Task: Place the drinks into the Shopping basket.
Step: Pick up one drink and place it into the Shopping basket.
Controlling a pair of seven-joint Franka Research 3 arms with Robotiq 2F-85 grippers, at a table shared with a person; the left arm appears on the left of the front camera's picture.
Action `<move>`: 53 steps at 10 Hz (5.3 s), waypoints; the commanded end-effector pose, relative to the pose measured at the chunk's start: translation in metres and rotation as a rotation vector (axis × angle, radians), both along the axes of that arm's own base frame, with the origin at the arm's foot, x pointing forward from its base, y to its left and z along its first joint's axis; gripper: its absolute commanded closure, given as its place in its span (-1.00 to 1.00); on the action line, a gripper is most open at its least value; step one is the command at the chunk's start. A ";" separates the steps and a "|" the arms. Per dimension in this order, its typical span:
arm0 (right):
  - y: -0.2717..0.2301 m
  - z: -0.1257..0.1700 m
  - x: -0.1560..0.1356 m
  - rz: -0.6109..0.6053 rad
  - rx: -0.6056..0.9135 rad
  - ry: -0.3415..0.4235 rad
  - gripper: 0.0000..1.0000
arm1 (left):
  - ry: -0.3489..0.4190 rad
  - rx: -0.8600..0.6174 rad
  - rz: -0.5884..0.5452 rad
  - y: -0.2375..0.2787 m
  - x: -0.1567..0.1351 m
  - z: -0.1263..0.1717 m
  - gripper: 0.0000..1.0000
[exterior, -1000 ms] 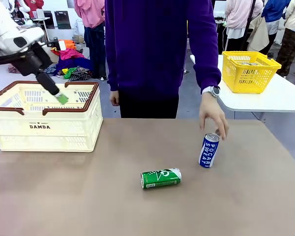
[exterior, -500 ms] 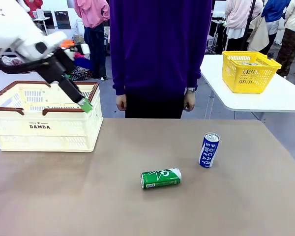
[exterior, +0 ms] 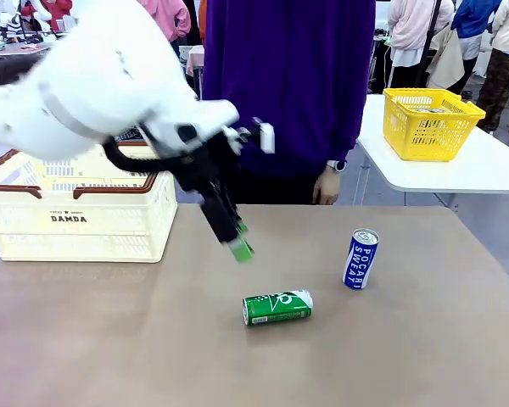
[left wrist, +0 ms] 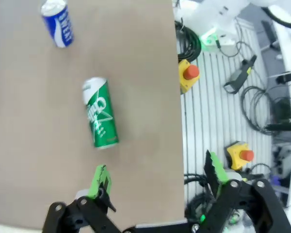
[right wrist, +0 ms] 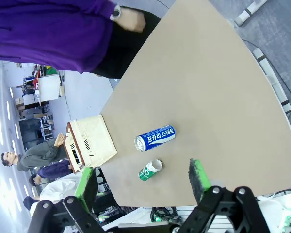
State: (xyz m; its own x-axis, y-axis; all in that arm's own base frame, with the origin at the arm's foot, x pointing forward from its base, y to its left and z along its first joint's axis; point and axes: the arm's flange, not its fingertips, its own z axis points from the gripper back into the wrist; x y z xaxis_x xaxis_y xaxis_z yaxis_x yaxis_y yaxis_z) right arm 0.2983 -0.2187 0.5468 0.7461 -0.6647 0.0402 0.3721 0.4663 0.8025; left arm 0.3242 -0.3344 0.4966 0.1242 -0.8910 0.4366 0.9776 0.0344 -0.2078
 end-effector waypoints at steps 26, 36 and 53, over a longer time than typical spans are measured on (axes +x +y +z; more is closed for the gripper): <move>-0.002 0.003 0.001 0.012 0.001 -0.006 -1.00 | -0.266 0.340 -0.058 -0.115 0.001 -0.200 -1.00; -0.002 0.003 0.001 0.012 0.001 -0.006 -1.00 | -0.234 0.230 -0.057 -0.091 0.011 -0.147 1.00; -0.002 0.003 0.001 0.012 0.001 -0.006 -1.00 | -0.019 0.670 0.758 0.142 0.252 0.046 1.00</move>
